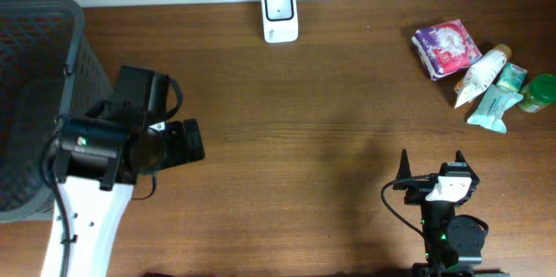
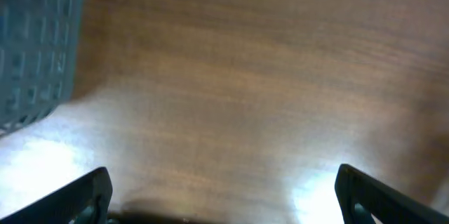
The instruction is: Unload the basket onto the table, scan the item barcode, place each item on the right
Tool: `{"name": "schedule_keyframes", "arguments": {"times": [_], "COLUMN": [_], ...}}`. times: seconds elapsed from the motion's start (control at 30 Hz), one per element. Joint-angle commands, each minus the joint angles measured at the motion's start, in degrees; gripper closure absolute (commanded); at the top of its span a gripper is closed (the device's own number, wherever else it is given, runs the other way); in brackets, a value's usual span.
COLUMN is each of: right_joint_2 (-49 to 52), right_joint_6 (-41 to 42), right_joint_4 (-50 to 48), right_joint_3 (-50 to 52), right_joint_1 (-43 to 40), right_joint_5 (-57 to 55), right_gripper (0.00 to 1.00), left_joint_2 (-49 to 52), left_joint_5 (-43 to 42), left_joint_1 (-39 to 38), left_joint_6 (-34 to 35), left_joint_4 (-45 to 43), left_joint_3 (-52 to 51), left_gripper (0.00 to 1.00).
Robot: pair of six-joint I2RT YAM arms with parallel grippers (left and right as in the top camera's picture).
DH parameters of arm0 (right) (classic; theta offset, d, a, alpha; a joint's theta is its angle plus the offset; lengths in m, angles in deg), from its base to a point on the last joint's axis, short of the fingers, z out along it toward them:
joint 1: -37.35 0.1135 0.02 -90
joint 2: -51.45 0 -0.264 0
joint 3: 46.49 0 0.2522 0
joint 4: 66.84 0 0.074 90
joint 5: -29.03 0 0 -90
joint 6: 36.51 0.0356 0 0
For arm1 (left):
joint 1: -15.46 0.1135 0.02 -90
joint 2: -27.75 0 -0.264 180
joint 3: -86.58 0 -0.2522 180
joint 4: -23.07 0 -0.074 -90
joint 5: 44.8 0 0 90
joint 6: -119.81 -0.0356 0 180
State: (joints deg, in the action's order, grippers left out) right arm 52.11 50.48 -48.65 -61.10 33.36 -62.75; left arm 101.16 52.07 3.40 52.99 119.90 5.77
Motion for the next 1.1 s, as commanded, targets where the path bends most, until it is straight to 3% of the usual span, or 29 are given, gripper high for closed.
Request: {"name": "schedule_keyframes", "arguments": {"times": [0.0,0.07,0.27,0.37,0.73,1.07], "right_joint_2": [-0.46,-0.46,-0.46,-0.46,-0.46,-0.46], "right_joint_6": [0.46,0.46,0.46,0.46,0.46,0.46], "right_joint_4": [0.22,0.22,0.2,0.2,0.2,0.2], "right_joint_3": [0.52,0.52,0.52,0.52,0.52,0.52], "right_joint_1": [0.26,0.26,0.26,0.26,0.26,0.26], "right_joint_5": [0.28,0.26,0.26,0.26,0.28,0.28], "right_gripper": [0.02,0.02,0.01,0.02,0.02,0.02], "left_joint_2": [-9.99,-15.87,-35.52,-39.76,-50.66,-65.88], "left_joint_5": [-3.74,-8.48,-12.26,-12.31,-12.07,-12.07], "left_joint_1": [-0.26,-0.26,-0.26,-0.26,2.12,9.09], "left_joint_6": [-6.21,-12.26,-19.23,-19.15,-19.19,-19.17], "left_joint_4": [-10.56,-20.68,-44.78,-48.76,-50.64,-72.11], "left_joint_3": [-13.31,-21.64,-48.19,-53.9,-59.8,-76.37], "left_gripper": [0.01,0.01,0.01,0.01,0.01,0.01]}}
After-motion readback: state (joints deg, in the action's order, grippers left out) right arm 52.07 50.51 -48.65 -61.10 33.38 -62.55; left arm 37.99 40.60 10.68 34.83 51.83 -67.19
